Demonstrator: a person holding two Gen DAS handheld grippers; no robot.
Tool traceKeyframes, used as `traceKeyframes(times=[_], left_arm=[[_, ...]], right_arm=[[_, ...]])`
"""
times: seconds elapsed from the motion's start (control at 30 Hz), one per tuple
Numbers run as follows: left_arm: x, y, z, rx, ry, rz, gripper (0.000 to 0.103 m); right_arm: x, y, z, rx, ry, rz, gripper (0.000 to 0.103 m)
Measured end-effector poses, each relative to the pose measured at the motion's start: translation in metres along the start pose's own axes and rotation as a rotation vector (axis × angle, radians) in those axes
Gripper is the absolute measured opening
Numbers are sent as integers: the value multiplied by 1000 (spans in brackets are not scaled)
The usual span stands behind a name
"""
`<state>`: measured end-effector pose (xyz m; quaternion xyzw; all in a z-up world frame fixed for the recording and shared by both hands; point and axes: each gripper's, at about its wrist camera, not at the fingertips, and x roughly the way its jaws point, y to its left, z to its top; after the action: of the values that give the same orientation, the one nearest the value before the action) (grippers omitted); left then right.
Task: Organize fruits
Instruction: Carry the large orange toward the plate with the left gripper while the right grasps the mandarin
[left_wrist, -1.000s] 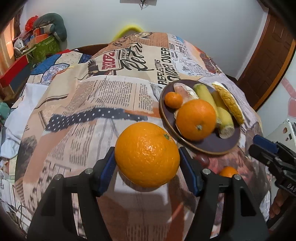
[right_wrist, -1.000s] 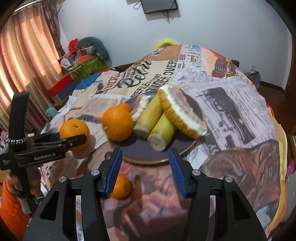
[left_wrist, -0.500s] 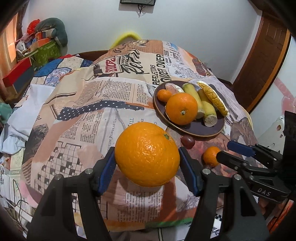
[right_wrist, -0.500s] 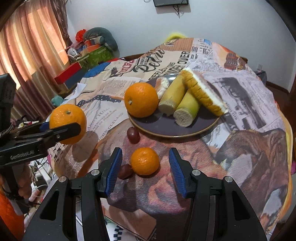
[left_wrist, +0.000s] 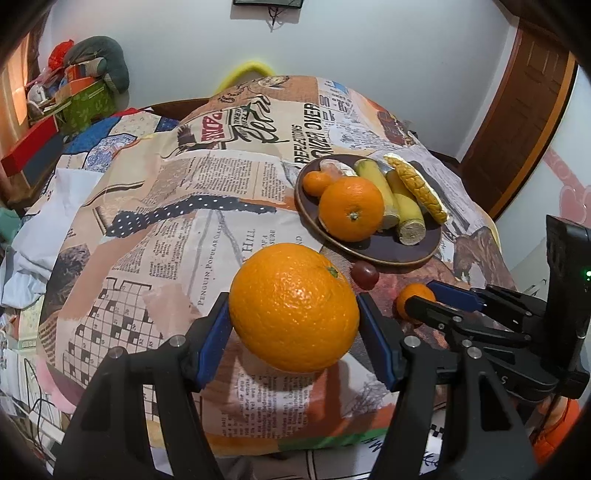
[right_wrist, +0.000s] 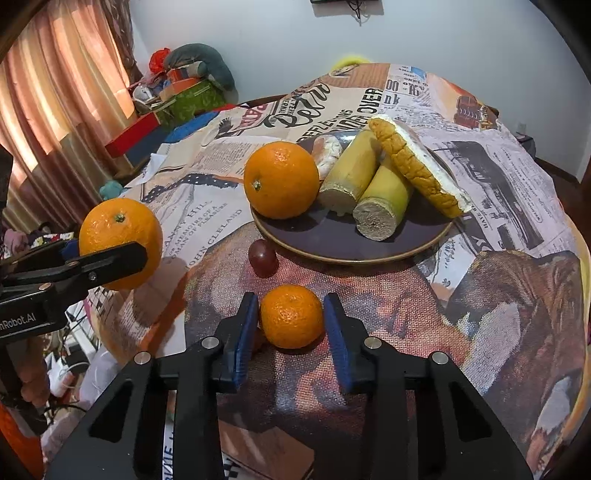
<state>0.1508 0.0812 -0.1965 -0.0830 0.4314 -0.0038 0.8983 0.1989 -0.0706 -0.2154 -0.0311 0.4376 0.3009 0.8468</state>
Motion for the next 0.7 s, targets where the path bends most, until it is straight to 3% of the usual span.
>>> traceKeyframes(times=[0.7], left_arm=[[29,-69,30,113,8,-101,66]], right_arm=[[-49,-46,17,65,-142,-85,32]])
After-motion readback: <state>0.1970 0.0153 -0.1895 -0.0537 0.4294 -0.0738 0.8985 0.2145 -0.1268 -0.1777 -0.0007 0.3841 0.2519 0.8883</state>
